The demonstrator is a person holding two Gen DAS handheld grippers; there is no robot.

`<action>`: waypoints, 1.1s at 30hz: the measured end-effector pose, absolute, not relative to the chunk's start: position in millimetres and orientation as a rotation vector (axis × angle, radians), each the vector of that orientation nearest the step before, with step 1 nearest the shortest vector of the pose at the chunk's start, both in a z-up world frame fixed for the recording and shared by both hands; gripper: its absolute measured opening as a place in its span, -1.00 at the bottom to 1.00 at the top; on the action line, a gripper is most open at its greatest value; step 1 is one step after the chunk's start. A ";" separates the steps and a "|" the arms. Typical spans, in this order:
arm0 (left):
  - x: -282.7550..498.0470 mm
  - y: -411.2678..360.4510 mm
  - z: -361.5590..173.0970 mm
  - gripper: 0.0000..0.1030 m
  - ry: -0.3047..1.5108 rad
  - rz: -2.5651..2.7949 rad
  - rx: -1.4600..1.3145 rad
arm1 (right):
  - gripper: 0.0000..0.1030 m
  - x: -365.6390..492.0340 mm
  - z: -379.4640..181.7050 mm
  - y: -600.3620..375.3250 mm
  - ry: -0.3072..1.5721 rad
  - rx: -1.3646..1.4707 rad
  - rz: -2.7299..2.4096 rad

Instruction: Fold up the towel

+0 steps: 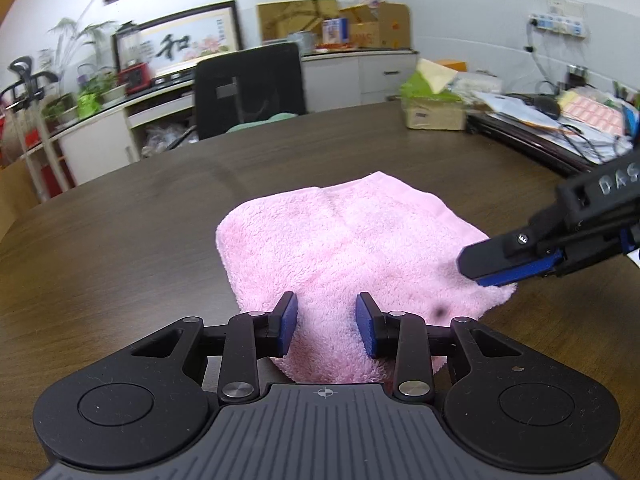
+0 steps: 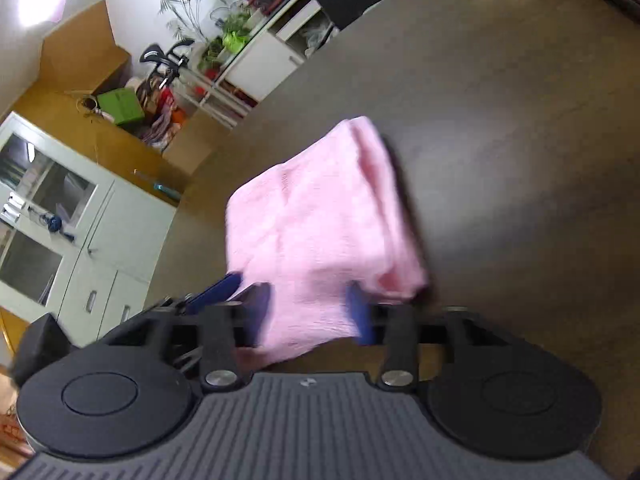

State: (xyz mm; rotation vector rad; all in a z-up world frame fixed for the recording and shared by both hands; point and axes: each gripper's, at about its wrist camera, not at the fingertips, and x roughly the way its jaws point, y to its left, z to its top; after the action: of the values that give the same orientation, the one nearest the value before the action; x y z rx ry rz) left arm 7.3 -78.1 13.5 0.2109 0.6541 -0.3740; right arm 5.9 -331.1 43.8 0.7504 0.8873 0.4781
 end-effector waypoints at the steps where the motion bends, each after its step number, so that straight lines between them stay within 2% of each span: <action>1: 7.7 -74.7 14.0 -0.28 0.656 -0.384 0.198 | -0.33 4.8 43.3 -332.6 0.891 0.761 0.479; 2: 7.8 -72.0 14.2 -0.24 0.657 -0.389 0.190 | -0.32 5.0 43.0 -334.1 0.895 0.773 0.477; 5: 6.3 -61.4 17.0 -0.07 0.655 -0.385 0.160 | -0.09 3.5 49.4 -331.6 0.889 0.772 0.485; 6: 5.2 -57.9 19.0 -0.07 0.649 -0.380 0.153 | 0.05 3.5 53.6 -329.9 0.877 0.765 0.485; 9: 3.5 -41.7 29.5 -0.01 0.624 -0.354 0.114 | 0.18 4.9 79.4 -320.8 0.796 0.685 0.487; 14: 13.2 -18.3 35.8 0.07 0.654 -0.339 0.035 | 0.22 37.3 101.4 -286.5 0.795 0.636 0.535; 20: 10.4 -19.0 25.9 0.07 0.680 -0.377 0.070 | 0.22 94.6 70.7 -251.2 0.921 0.723 0.592; 22: 8.0 -21.9 23.2 0.07 0.678 -0.375 0.097 | 0.09 107.2 61.4 -242.7 0.940 0.705 0.576; 24: 7.1 -25.3 20.6 0.07 0.679 -0.360 0.126 | 0.12 113.8 59.8 -235.1 0.933 0.664 0.570; 29: 7.0 -14.1 32.4 0.14 0.670 -0.351 0.094 | 0.34 101.2 88.7 -225.1 0.887 0.614 0.627; 31: 6.7 -6.0 39.0 0.19 0.649 -0.334 0.079 | 0.50 96.9 96.5 -221.4 0.863 0.614 0.665; 33: 7.6 0.1 43.2 0.23 0.628 -0.315 0.075 | 0.52 101.3 95.3 -215.1 0.877 0.615 0.660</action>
State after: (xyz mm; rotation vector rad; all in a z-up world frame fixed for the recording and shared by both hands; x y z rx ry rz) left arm 7.6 0.1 43.2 0.0751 0.6280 -0.3148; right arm 101.3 -215.1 95.3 0.6153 0.8769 0.6601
